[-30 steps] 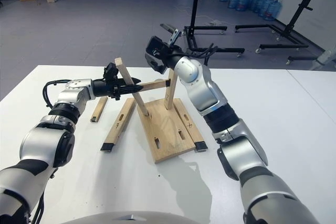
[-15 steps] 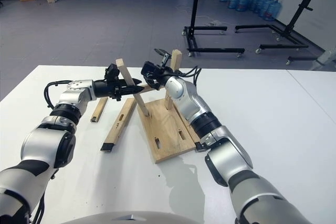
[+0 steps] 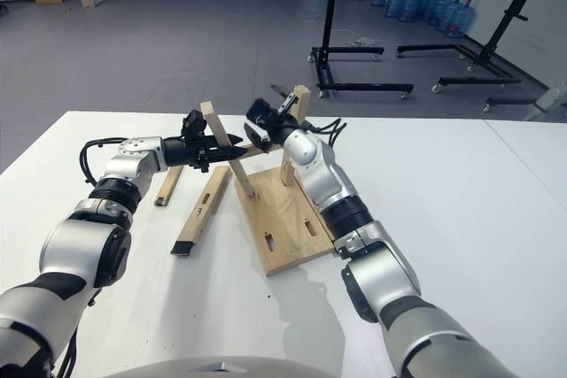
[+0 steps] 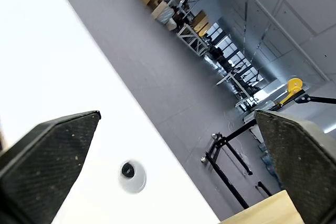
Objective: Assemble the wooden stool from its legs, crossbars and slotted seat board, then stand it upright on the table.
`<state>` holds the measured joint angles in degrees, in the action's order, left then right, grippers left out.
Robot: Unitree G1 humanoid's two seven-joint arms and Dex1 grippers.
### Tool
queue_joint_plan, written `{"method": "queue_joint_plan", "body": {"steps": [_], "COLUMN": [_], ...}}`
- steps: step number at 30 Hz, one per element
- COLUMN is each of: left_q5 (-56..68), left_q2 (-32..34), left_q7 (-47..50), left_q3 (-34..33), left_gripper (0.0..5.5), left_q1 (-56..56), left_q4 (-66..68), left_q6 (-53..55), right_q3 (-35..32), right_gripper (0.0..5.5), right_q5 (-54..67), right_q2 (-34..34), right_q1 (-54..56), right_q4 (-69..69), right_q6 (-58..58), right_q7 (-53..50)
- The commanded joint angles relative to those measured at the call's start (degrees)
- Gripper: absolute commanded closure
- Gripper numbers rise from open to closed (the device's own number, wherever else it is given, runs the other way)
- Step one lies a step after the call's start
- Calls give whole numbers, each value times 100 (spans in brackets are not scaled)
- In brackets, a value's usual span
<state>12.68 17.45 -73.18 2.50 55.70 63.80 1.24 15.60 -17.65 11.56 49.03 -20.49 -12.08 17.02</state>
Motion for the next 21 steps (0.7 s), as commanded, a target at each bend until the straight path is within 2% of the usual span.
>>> {"method": "queue_joint_plan", "body": {"steps": [1, 9, 16, 18, 21], "left_q5": [-667, -742, -867, -848, -794], "left_q2": [-126, -73, -73, -86, -106], "left_q7": [223, 191, 143, 179, 274], "left_q3": [461, 707, 927, 961, 954], "left_gripper": [349, 349, 349, 349, 349], "left_q1": [-461, -454, -472, -478, -497], "left_q4": [368, 414, 404, 403, 406], "left_q6": [288, 503, 518, 495, 463], "right_q3": [-156, 454, 1390, 1273, 787], "right_gripper": [10, 10, 10, 10, 10], "right_q5": [-12, -860, -1571, -1347, -909], "right_q2": [120, 372, 314, 201, 138], "right_q1": [357, 147, -746, -916, -605], "right_q4": [267, -420, -1879, -1933, -1533], "right_q6": [-130, 660, 1472, 1593, 1446], "right_q7": [46, -391, -787, -730, -591]}}
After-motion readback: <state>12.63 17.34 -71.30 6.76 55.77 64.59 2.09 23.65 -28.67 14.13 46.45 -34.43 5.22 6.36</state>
